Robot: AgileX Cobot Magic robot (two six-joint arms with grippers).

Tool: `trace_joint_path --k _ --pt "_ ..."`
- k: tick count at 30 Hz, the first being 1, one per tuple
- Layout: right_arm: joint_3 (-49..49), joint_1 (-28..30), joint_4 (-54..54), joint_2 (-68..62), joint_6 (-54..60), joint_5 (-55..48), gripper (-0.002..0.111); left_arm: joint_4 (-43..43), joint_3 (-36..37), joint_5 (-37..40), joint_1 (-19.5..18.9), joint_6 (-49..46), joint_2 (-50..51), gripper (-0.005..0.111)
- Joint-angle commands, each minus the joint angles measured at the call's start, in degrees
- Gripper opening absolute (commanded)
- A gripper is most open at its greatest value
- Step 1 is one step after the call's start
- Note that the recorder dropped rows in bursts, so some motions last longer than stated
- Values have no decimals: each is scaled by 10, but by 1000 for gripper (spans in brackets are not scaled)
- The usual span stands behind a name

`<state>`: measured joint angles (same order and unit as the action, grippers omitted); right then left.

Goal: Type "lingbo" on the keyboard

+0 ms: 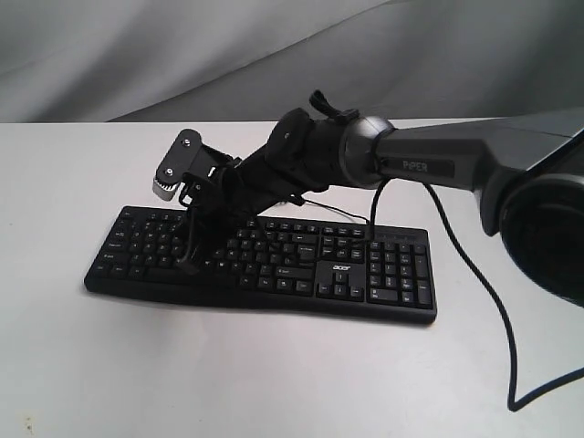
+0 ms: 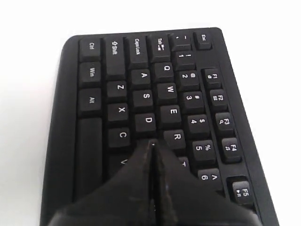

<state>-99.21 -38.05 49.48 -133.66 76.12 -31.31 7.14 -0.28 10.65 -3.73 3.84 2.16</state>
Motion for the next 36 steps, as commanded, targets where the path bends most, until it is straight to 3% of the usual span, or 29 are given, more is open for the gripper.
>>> trace_joint_path --k 1,36 --pt "-9 -1 0 -14 -5 -4 0 0 3 -1 4 1 0 0" --pt "-9 -1 19 -27 0 22 0 0 3 -1 4 1 0 0"
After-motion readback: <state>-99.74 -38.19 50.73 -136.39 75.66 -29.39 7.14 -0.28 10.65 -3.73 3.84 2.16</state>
